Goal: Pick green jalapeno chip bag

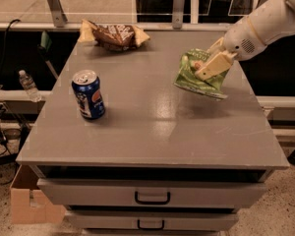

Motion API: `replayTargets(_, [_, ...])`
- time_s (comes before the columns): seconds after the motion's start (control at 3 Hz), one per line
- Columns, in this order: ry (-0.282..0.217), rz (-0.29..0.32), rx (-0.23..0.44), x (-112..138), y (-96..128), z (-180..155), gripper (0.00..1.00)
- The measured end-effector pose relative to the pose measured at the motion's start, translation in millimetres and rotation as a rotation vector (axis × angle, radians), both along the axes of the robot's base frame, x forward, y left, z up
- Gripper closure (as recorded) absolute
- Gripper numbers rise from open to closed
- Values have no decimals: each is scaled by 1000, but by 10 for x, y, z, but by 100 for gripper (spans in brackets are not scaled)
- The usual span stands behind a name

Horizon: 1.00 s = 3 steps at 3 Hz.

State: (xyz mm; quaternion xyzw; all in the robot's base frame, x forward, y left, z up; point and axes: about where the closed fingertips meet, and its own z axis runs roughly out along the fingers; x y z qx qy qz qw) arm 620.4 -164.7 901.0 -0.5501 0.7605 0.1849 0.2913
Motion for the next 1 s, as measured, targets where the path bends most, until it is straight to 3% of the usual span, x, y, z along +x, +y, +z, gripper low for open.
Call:
replayTargets(0.33, [-33, 136, 153, -325, 407, 582, 100])
replayTargets(0.67, [-61, 202, 244, -525, 621, 1039, 100])
replayTargets(1.0, [-64, 209, 258, -531, 663, 1084, 100])
